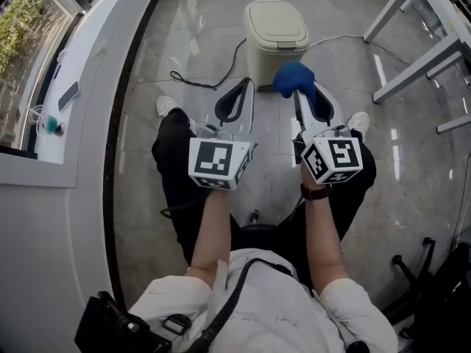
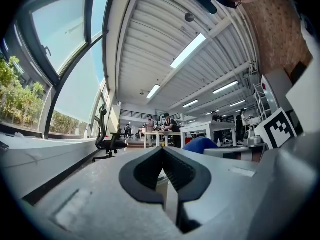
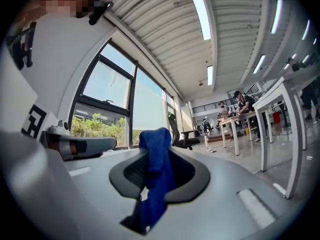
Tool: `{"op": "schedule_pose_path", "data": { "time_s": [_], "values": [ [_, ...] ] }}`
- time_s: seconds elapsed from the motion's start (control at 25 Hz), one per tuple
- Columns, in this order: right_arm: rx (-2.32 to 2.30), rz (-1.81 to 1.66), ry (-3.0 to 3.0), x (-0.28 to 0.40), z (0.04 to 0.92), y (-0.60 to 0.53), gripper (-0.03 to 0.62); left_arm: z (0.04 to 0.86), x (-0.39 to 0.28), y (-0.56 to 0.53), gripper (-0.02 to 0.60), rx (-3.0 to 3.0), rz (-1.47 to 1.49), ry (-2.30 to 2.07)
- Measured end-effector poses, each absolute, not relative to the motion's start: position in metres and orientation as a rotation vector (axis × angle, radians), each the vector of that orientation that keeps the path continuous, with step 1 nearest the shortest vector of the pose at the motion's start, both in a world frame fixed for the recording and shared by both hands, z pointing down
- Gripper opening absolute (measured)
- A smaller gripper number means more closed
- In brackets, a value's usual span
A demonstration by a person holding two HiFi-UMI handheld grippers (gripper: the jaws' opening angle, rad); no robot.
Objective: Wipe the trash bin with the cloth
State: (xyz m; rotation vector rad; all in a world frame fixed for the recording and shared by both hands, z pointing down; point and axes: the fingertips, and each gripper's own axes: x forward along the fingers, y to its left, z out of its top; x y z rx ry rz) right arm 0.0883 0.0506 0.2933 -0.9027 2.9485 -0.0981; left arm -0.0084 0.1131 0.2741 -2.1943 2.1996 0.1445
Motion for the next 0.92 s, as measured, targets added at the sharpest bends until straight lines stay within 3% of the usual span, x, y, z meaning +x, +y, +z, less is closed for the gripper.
{"op": "schedule_pose_path", "data": {
  "time_s": [0.92],
  "values": [
    [-0.974,-0.011,2.931,0.125,0.284,0.222,0.063,0.257,0.036,0.260,-0.003,-2.225,0.170,2.138]
  ]
}}
